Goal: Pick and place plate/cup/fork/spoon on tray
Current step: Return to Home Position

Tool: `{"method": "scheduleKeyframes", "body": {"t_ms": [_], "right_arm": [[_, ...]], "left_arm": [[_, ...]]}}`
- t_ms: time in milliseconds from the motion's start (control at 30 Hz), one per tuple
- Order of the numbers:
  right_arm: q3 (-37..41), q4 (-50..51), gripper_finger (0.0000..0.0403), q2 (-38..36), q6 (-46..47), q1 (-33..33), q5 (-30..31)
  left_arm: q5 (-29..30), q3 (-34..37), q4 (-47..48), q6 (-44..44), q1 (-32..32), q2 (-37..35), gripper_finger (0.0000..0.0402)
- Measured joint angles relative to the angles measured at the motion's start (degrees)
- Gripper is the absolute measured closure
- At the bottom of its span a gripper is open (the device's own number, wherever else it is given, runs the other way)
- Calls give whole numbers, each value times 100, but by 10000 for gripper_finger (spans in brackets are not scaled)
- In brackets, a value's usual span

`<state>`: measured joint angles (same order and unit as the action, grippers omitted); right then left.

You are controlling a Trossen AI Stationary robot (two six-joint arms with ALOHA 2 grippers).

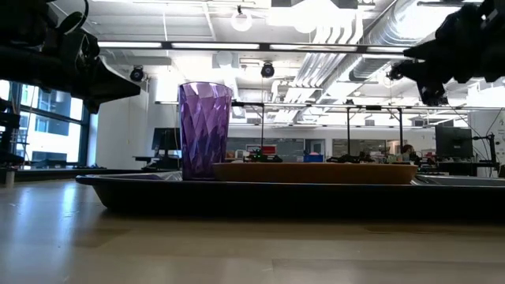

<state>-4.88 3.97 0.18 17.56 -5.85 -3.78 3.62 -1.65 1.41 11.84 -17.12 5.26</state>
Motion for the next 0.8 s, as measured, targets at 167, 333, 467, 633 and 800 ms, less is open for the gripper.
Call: {"method": "scheduleKeyframes", "body": {"t_ms": [167,333,467,633,800], "right_arm": [[144,54,249,3,-105,0,-19],[214,67,249,5,-247,0,-11],[214,70,249,9,-307,0,27],[214,76,249,10,-368,0,29],[214,80,249,18,-364,0,31]], "left_arm": [[0,0,0,0,0,0,378],[0,0,0,0,0,0,378],[0,0,0,0,1,0,378],[0,0,0,0,0,0,378],[0,0,0,0,1,0,378]]}}
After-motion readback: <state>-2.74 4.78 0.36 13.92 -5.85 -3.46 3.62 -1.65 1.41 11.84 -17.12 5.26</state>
